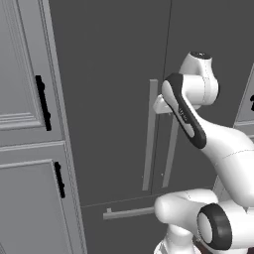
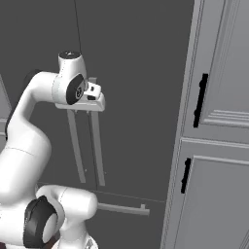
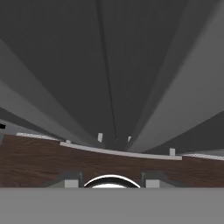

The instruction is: Take the strawberry from the fridge and place it on top of the pancake, located on the dining counter.

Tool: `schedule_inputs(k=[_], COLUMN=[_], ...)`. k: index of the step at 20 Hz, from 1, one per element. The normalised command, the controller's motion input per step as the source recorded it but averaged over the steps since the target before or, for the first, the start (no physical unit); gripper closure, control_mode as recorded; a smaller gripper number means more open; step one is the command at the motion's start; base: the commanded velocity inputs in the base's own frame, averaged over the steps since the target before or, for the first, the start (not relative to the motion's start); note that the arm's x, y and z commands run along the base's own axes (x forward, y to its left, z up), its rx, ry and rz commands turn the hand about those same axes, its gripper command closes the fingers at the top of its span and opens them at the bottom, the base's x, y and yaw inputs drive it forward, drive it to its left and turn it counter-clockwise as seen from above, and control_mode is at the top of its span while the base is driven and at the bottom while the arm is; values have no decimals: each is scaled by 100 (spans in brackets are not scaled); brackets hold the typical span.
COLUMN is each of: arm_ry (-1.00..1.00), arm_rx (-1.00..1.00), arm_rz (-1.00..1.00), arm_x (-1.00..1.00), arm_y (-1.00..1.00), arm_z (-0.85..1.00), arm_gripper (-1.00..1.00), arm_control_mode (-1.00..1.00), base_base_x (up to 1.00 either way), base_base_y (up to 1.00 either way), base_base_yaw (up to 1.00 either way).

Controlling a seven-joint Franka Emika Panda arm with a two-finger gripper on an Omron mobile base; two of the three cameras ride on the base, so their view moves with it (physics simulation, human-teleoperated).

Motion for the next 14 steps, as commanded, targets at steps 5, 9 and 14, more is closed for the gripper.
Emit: schedule_inputs(k=[5, 9, 14], arm_ry=[0, 0, 0], arm_rx=[0, 0, 0], arm_rz=[0, 0, 0], arm_x=[0, 0, 0], arm_y=[0, 0, 0], arm_z=[0, 0, 0], arm_gripper=[-100, -100, -100], arm_control_mode=[100, 100, 100], base_base_x=[0, -48, -87], base_base_y=[0, 0, 0], base_base_yaw=[0, 0, 0])
